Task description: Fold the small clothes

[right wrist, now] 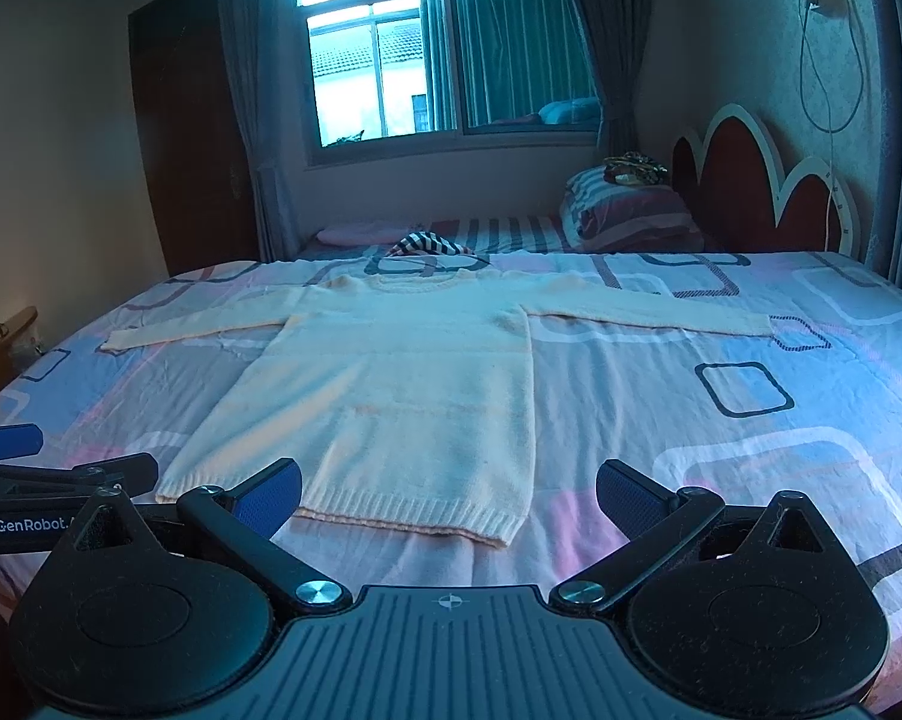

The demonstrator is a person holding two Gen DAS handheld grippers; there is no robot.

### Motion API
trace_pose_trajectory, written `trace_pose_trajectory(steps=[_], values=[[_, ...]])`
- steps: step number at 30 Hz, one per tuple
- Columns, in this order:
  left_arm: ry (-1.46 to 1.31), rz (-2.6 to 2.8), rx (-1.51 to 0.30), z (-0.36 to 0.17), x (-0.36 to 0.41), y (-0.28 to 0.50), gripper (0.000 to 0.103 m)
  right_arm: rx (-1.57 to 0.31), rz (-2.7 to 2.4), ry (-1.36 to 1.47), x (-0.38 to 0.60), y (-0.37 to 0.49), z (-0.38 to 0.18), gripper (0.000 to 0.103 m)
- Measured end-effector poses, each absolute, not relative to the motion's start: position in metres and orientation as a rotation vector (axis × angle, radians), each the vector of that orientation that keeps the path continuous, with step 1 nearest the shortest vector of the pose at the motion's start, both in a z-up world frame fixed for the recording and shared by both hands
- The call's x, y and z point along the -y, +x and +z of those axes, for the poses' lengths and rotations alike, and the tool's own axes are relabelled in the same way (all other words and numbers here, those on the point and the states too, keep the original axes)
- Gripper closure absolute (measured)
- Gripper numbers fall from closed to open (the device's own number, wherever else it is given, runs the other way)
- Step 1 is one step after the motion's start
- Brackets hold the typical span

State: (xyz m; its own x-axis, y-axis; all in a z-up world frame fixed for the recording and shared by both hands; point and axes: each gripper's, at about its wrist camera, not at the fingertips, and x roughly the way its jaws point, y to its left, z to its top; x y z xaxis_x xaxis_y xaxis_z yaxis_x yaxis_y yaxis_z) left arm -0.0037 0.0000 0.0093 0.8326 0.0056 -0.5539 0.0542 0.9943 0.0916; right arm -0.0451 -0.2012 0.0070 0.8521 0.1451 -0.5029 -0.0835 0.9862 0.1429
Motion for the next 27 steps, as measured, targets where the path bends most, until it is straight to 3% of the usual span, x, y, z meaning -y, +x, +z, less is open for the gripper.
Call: trace_pose_trajectory(steps=[27], values=[[0.098, -0.031, -0.584, 0.0119, -0.0033, -0.0034, 0.0, -0.533, 0.117, 0.124, 0.2025, -0.0476, 0.0068, 0.0]])
